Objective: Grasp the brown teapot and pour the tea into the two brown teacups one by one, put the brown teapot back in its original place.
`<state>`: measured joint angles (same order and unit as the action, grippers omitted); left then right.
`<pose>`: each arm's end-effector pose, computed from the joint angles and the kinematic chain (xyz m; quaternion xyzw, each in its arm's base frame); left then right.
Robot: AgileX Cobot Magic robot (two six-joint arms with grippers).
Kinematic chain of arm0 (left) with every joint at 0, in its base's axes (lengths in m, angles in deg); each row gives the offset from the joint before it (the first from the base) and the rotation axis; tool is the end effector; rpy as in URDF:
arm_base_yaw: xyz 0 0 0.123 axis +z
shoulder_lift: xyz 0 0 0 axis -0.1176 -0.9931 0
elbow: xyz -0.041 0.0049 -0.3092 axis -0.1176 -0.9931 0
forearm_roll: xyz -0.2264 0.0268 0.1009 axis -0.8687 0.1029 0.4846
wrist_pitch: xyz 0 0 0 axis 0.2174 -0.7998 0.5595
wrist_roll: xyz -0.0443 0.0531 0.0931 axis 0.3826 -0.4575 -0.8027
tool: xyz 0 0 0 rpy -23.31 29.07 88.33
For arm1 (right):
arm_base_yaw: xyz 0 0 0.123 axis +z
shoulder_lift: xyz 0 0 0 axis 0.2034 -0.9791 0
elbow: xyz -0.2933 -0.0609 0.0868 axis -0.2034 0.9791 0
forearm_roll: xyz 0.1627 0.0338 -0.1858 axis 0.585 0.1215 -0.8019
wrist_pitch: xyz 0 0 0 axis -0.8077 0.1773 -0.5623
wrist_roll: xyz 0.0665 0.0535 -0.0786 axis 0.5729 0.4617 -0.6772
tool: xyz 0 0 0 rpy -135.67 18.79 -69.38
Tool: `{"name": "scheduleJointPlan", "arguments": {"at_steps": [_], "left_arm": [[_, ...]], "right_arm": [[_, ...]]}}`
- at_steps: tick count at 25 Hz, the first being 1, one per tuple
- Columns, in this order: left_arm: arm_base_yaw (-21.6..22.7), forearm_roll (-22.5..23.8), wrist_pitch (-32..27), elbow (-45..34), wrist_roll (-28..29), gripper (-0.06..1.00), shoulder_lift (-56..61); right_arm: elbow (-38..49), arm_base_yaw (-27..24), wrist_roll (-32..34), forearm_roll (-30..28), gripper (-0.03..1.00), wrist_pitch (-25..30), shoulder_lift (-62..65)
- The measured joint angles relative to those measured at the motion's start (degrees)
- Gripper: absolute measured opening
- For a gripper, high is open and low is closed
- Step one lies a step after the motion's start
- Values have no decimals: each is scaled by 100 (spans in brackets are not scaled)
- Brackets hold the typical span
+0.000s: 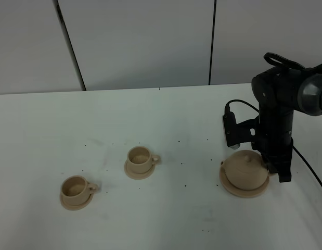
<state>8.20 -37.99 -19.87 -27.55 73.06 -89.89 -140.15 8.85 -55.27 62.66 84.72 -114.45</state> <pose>-0.0107 0.0029 0.2685 0.0018 0.8484 0.0302 0.5286 0.4081 0.1386 0.1492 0.7270 -0.6840 0.0486 0.0359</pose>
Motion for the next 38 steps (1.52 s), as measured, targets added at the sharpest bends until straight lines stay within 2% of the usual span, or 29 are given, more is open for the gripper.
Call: {"name": "scheduleJointPlan", "arguments": {"at_steps": [19, 38], "left_arm": [[0, 0, 0, 0, 0, 24, 0], [0, 0, 0, 0, 0, 24, 0]], "right_arm": [[0, 0, 103, 220, 9, -2, 0], [0, -276, 39, 791, 9, -42, 87]]}}
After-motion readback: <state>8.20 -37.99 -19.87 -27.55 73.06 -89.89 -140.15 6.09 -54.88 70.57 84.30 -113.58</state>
